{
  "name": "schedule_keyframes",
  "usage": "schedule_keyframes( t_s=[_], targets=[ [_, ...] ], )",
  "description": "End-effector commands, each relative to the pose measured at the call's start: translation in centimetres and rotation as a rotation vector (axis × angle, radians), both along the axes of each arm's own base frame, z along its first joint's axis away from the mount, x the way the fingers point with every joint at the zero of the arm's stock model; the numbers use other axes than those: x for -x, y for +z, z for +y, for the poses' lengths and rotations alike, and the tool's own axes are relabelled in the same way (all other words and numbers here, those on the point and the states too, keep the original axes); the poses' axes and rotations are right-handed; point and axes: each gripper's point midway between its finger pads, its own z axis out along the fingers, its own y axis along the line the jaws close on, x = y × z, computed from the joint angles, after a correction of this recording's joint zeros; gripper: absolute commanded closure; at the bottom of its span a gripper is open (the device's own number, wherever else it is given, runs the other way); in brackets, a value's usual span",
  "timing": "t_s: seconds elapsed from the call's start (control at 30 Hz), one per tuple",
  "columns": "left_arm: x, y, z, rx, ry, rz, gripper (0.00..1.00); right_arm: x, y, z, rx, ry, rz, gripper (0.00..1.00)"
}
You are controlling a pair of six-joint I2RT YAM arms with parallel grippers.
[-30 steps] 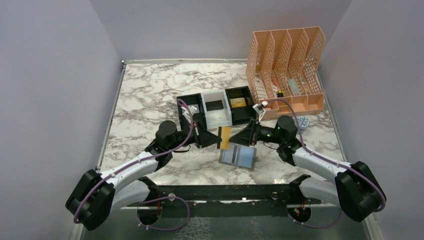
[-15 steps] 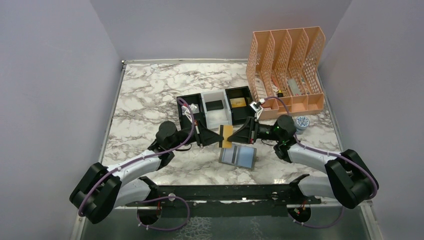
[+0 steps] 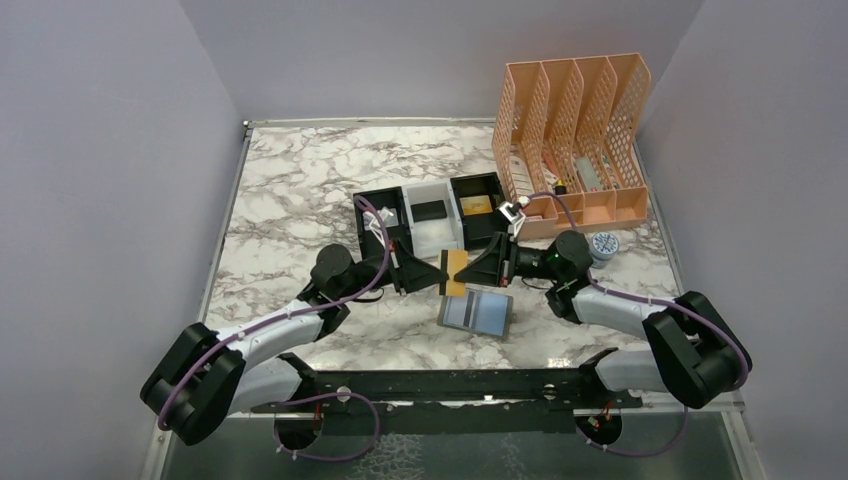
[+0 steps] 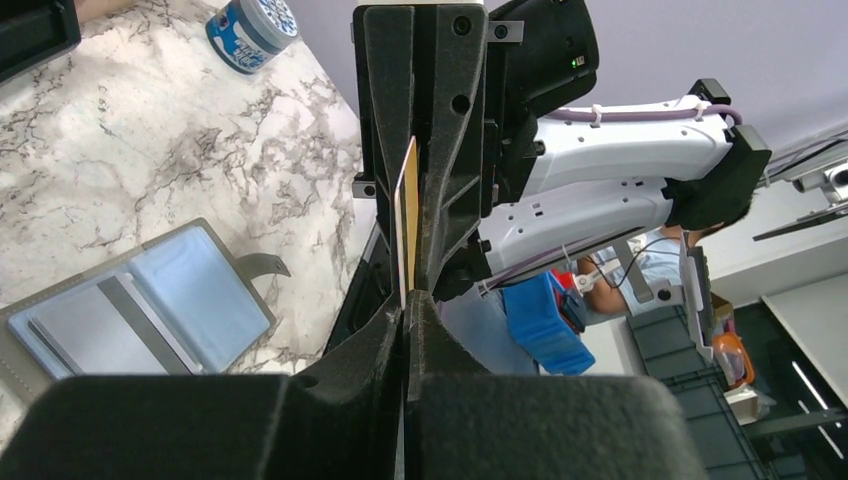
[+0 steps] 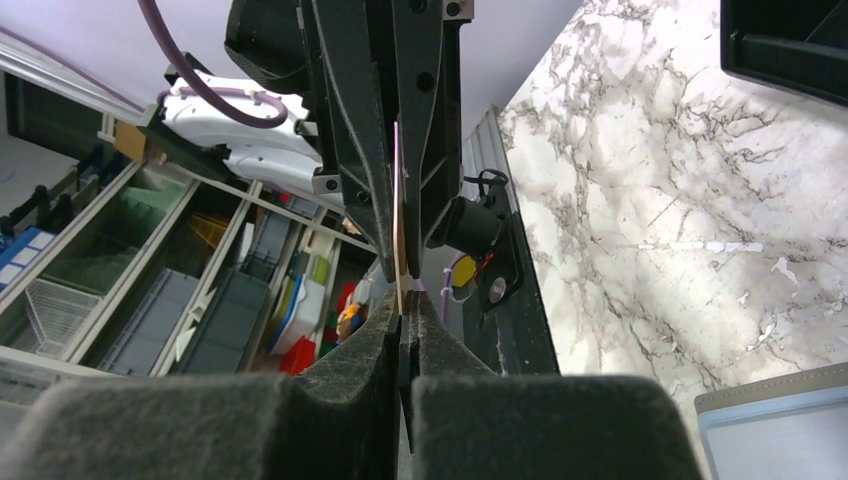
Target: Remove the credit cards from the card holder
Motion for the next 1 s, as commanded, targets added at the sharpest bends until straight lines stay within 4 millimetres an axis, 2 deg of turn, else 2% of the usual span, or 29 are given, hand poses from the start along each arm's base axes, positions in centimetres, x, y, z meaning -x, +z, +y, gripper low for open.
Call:
schedule_keyframes(
  t_s=[0.0, 0.07, 0.17, 0.2, 0.27, 0.33, 0.43, 0.57, 0.6, 0.77, 0.87, 0.97],
  targets=[
    [0.6, -1.1, 0.1, -0.011, -0.011, 0.012, 0.87, -0.7, 1.1, -0.1, -0.028, -0.047, -0.054, 0.99],
    [0.4, -1.2, 0.2, -0.016, 0.003, 0.018, 0.71, -1.5, 0.8, -0.2, -0.002, -0.102, -0.061, 0.99],
    [-0.5, -2.0, 0.7, -0.054, 0.063, 0.035, 0.37, -3.6, -0.3, -0.7, 0.089, -0.211, -0.084, 0.99],
    [-0.8, -2.5, 1.0, -0.082, 0.089, 0.04, 0.28, -4.5, -0.6, -1.0, 0.13, -0.255, -0.105, 0.99],
    [-1.7, -3.4, 1.8, -0.151, 0.151, 0.048, 0.12, -6.4, -1.7, -2.0, 0.25, -0.355, -0.146, 0.99],
    [-2.7, -4.3, 3.1, -0.251, 0.242, 0.047, 0.04, -8.5, -2.3, -3.5, 0.374, -0.47, -0.209, 0.99],
    [-4.4, -6.7, 6.5, -0.485, 0.413, 0.068, 0.01, -11.6, -3.0, -6.5, 0.575, -0.637, -0.313, 0.99],
    [-5.2, -6.4, 10.9, -0.683, 0.573, 0.009, 0.01, -15.1, -2.4, -9.0, 0.765, -0.753, -0.47, 0.99],
    [-5.4, -5.8, 11.6, -0.705, 0.6, -0.013, 0.01, -15.9, -2.2, -9.2, 0.803, -0.75, -0.511, 0.99],
    [-6.0, -3.3, 14.1, -0.803, 0.675, -0.122, 0.01, -19.5, -3.4, -9.6, 0.99, -0.704, -0.692, 0.99],
    [-6.6, -3.3, 15.5, -0.887, 0.717, -0.14, 0.01, -21.3, -3.6, -9.7, 1.061, -0.681, -0.858, 0.99],
    [-7.1, -3.4, 16.2, -0.945, 0.738, -0.162, 0.01, -22.0, -4.7, -8.4, 1.113, -0.524, -1.052, 0.99]
  ],
)
